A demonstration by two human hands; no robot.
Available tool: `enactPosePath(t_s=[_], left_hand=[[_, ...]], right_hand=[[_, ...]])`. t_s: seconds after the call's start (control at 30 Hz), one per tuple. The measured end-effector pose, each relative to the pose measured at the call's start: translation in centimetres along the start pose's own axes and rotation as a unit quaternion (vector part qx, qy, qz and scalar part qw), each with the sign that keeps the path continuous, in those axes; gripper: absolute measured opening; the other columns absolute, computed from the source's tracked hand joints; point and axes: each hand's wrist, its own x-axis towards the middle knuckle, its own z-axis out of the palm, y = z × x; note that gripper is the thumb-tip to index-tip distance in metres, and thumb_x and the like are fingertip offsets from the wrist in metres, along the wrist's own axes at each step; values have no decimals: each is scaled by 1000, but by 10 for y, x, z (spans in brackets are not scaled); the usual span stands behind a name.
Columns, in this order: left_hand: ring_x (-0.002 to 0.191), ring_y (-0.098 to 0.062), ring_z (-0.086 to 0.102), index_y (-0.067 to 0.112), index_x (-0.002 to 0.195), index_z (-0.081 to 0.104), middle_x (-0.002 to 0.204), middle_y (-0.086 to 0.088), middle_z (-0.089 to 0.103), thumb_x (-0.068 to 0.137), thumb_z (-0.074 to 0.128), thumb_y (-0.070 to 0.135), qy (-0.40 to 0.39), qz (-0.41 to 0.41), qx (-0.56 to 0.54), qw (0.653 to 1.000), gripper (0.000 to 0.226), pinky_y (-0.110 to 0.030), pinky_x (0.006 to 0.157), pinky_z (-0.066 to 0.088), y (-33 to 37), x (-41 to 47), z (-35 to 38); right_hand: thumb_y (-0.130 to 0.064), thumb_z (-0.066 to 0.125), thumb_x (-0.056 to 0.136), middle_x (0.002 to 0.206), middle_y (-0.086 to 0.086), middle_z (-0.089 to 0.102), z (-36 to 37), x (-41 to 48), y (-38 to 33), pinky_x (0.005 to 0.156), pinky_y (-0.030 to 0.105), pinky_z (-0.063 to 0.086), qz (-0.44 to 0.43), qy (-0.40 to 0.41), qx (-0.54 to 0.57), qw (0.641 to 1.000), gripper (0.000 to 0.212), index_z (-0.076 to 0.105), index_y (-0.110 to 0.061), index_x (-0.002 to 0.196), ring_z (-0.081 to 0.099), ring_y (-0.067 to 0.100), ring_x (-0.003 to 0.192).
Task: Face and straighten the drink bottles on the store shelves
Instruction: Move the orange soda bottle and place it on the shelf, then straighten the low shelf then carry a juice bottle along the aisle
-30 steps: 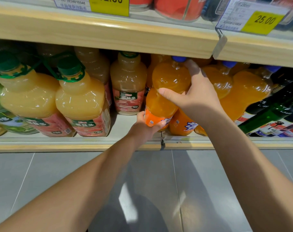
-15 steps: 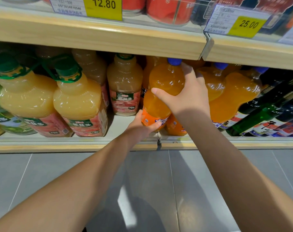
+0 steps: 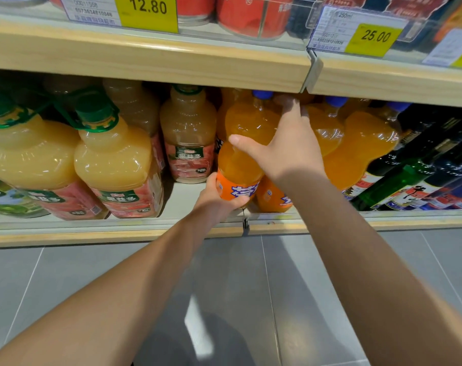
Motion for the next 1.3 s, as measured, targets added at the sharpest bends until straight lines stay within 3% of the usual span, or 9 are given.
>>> enactPosePath(t_s=[0.1, 0.23, 0.43, 0.9, 1.0, 1.07, 1.13, 1.2, 1.3], left_hand=[[110, -16, 54, 38, 141, 33, 124, 12, 53, 70, 86, 46, 9, 5, 15, 1000, 88, -34, 93, 48, 0, 2, 0], [114, -17, 58, 36, 138, 39, 127, 10, 59, 69, 88, 40, -10, 13, 18, 1000, 85, -39, 100, 50, -2, 5, -2], [105, -11, 57, 29, 138, 40, 116, 14, 55, 70, 88, 37, -1, -3, 13, 1000, 84, -26, 85, 44, -6, 4, -5], [110, -18, 62, 36, 122, 44, 119, 9, 62, 77, 83, 38, 9, 19, 63, 998, 60, -37, 95, 54, 6, -17, -9], [95, -5, 58, 31, 117, 49, 99, 25, 55, 80, 81, 31, 18, 68, 143, 987, 49, -15, 74, 51, 17, -44, -21], [93, -5, 55, 25, 114, 58, 93, 30, 50, 85, 76, 21, 43, 96, 207, 973, 35, -6, 65, 46, 25, -68, -32], [104, -8, 56, 23, 133, 50, 110, 22, 56, 82, 79, 25, 21, 88, 252, 963, 59, -5, 80, 43, 40, -95, -45], [130, -21, 47, 13, 149, 34, 141, -3, 51, 79, 81, 31, -2, 54, 292, 955, 86, -25, 102, 41, 60, -123, -59], [139, -27, 37, 16, 153, 28, 150, -12, 40, 80, 78, 39, -10, 47, 376, 925, 91, -35, 111, 32, 100, -166, -86]], right_hand=[[-63, 75, 82, 147, 10, 51, -8, 2, 5, 96, 35, 48, -31, -43, -6, 999, 95, 30, -26, 156, 56, 29, 128], [-76, 75, 71, 141, 8, 54, -8, -2, 0, 93, 37, 49, -9, 6, -32, 999, 97, 41, -29, 149, 55, 29, 127], [-81, 75, 66, 139, 6, 51, 2, -2, -8, 86, 38, 51, 18, 45, -38, 998, 100, 43, -29, 145, 58, 31, 124], [-65, 74, 82, 141, 9, 49, -5, -16, 5, 88, 31, 48, -5, -2, -23, 1000, 95, 35, -18, 155, 56, 27, 123], [-50, 78, 86, 144, 8, 52, -13, -36, 5, 93, 24, 45, -26, 35, 0, 999, 87, 39, -12, 154, 57, 23, 124], [-48, 80, 85, 151, 3, 46, -22, -50, 2, 94, 32, 53, 24, -11, 49, 998, 89, 35, -19, 156, 60, 23, 121], [-49, 79, 86, 148, 1, 45, -33, -65, -3, 81, 38, 56, 44, -73, 33, 996, 86, 33, -25, 155, 65, 25, 110], [-49, 76, 87, 143, 1, 49, -49, -78, -15, 78, 39, 56, 25, -124, 3, 992, 78, 37, -27, 151, 66, 25, 105], [-44, 74, 90, 142, 0, 50, -87, -92, -42, 84, 41, 56, -22, -199, -49, 978, 67, 42, -32, 148, 64, 27, 113]])
